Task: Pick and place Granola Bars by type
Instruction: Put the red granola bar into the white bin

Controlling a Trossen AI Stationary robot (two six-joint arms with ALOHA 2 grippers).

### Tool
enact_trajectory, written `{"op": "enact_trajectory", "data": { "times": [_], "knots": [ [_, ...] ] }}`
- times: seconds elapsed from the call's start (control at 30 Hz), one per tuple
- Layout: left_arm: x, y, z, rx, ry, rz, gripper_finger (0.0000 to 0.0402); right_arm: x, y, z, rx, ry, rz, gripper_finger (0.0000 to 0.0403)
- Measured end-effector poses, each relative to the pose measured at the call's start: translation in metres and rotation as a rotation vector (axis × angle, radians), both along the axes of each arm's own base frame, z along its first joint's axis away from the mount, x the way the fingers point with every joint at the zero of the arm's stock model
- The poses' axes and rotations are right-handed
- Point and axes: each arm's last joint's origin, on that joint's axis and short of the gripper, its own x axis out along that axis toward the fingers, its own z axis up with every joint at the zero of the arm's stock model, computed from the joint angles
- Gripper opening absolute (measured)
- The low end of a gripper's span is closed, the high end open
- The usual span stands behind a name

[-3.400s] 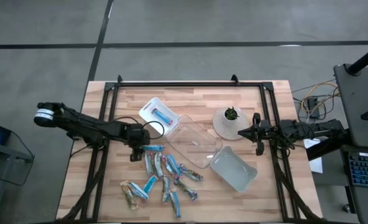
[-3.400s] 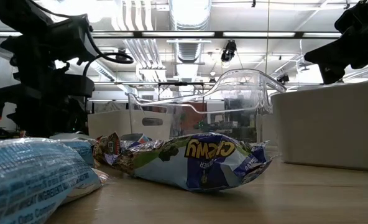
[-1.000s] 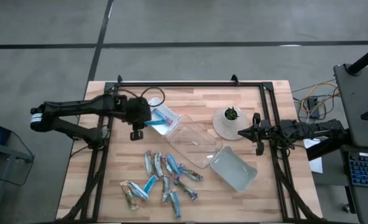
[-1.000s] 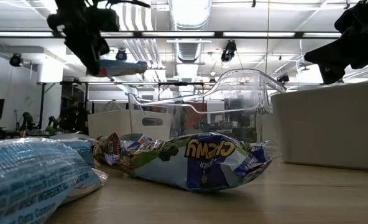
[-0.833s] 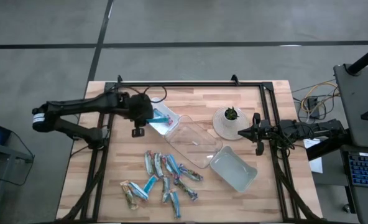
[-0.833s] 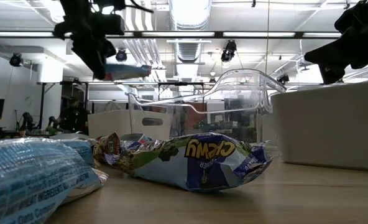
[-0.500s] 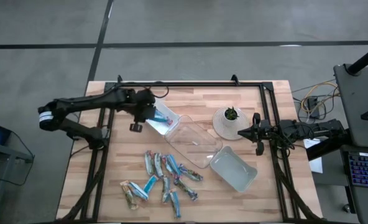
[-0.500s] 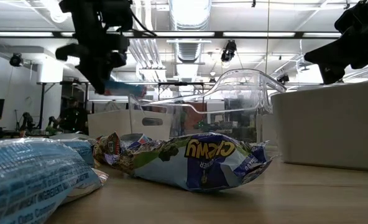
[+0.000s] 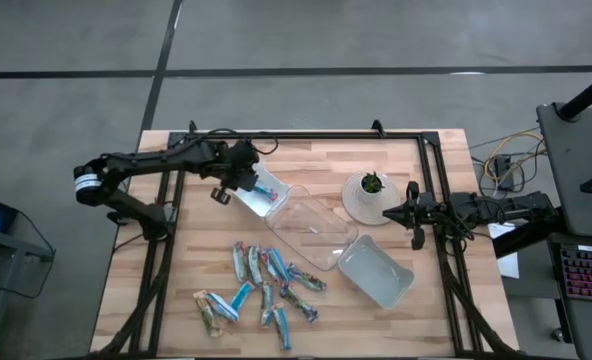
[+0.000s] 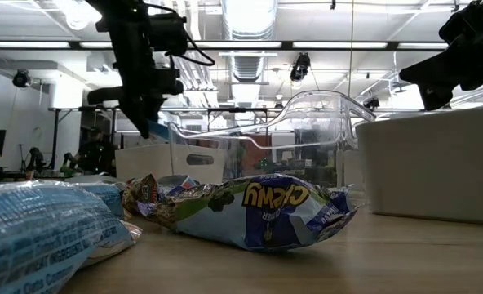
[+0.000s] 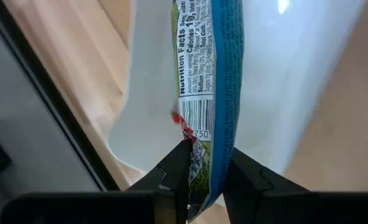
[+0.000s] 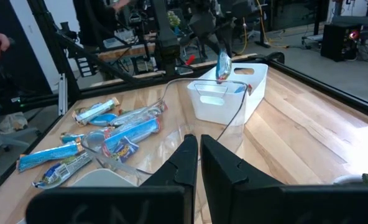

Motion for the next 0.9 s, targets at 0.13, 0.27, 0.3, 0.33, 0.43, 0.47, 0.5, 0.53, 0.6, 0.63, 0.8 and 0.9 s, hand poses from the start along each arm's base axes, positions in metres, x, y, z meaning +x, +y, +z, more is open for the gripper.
{"op": "enact_trajectory", "data": {
  "times": [0.13,0.27,0.3,0.33,0.43,0.47,0.5,0.53,0.6,0.63,0.8,0.9],
  "knots": [
    [0.0036,0.0010,-0.0033,-0.013,-0.001,-0.022,0.0059,0.0000,0.0000,-0.0001,0.000,0.001,0.000,0.0013],
    [0.0051,0.0010,-0.0050,-0.030,-0.003,-0.035,0.0059,0.0000,0.0000,-0.0002,0.000,0.001,0.000,0.0013],
    [0.0052,0.0007,-0.0050,-0.036,-0.004,-0.045,0.0059,0.0000,0.0000,-0.0002,0.000,0.001,0.000,0.0013],
    [0.0053,0.0006,-0.0051,-0.037,-0.003,-0.053,0.0059,0.0000,0.0000,0.0000,0.000,0.000,0.000,0.0013],
    [0.0055,0.0006,-0.0050,-0.033,0.000,-0.074,0.0059,0.0000,0.0000,-0.0001,0.000,0.001,0.000,0.0013],
    [0.0055,0.0007,-0.0050,-0.032,0.000,-0.075,0.0059,0.0000,0.0000,-0.0002,0.000,0.001,0.000,0.0013],
    [0.0056,0.0007,-0.0050,-0.032,0.000,-0.075,0.0059,0.0000,0.0000,0.0000,0.000,0.000,0.000,0.0013],
    [0.0056,0.0007,-0.0050,-0.032,0.000,-0.076,0.0059,0.0000,0.0000,-0.0001,0.000,0.000,0.000,0.0013],
    [0.0056,0.0007,-0.0050,-0.032,0.000,-0.076,0.0059,0.0000,0.0000,-0.0001,0.000,0.001,0.000,0.0013],
    [0.0056,0.0007,-0.0050,-0.032,0.000,-0.076,0.0059,0.0000,0.0000,0.0000,0.000,0.000,0.000,0.0013],
    [0.0058,0.0006,-0.0049,-0.031,-0.001,-0.076,0.0059,0.0000,0.0000,-0.0002,0.000,0.001,0.000,0.0013],
    [0.0066,0.0010,-0.0045,-0.024,-0.011,-0.071,0.0059,0.0000,0.0000,-0.0001,0.000,0.001,0.000,0.0013]
  ]
}}
